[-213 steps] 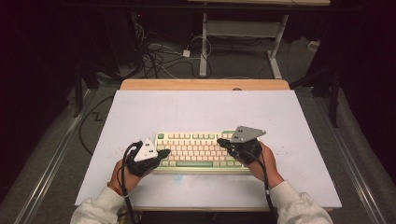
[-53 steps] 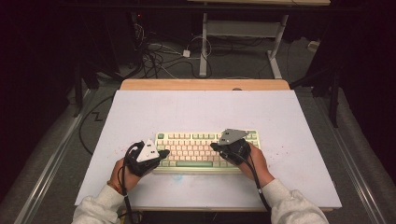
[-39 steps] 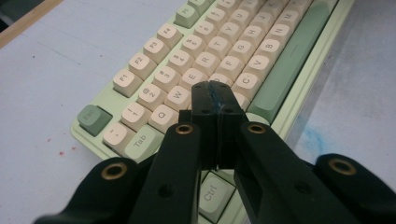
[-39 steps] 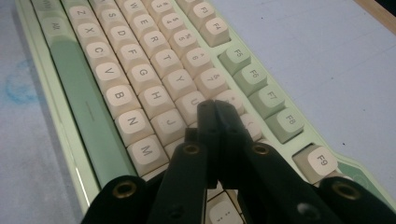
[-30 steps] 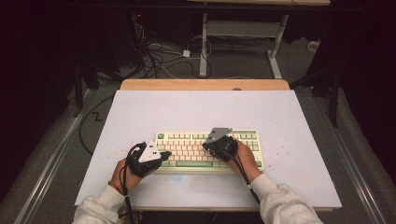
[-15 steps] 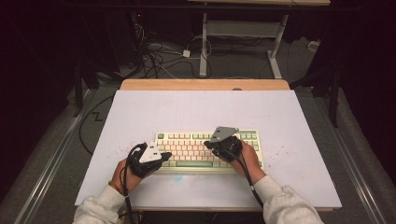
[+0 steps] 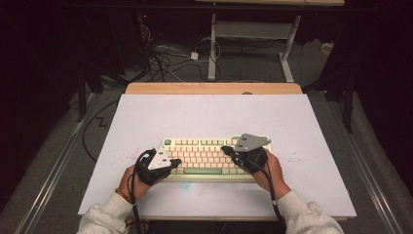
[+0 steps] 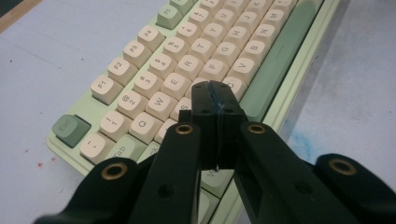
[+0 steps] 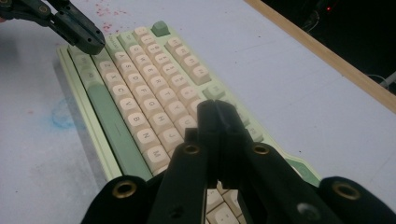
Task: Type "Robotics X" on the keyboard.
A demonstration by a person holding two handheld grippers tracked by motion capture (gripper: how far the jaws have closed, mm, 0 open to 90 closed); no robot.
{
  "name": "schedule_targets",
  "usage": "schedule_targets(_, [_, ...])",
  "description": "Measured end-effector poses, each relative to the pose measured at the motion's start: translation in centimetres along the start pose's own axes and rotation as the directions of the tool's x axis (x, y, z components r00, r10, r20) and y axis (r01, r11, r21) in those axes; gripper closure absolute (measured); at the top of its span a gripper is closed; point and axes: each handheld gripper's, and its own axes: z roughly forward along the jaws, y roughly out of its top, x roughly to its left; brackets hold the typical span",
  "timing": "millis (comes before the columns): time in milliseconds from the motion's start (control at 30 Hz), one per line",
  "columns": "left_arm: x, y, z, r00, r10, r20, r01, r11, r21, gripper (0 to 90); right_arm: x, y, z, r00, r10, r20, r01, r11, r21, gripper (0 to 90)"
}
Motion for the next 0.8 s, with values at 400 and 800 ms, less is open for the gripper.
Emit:
schedule_targets(400, [0.1, 0.0, -0.2, 1.0000, 0.000, -0.003, 0.000, 1.0000, -0.002, 87.2, -1.0, -1.2, -2.7, 0.9992, 0.019, 0.035, -0.018, 1.000, -0.025, 90.0])
schedule_targets(800, [0.0, 0.3, -0.2, 1.0000, 0.000, 0.002, 0.000, 0.9999, -0.012, 87.2, -0.8, -2.5, -4.1, 0.9987, 0.015, 0.049, -0.014, 1.000, -0.023, 90.0])
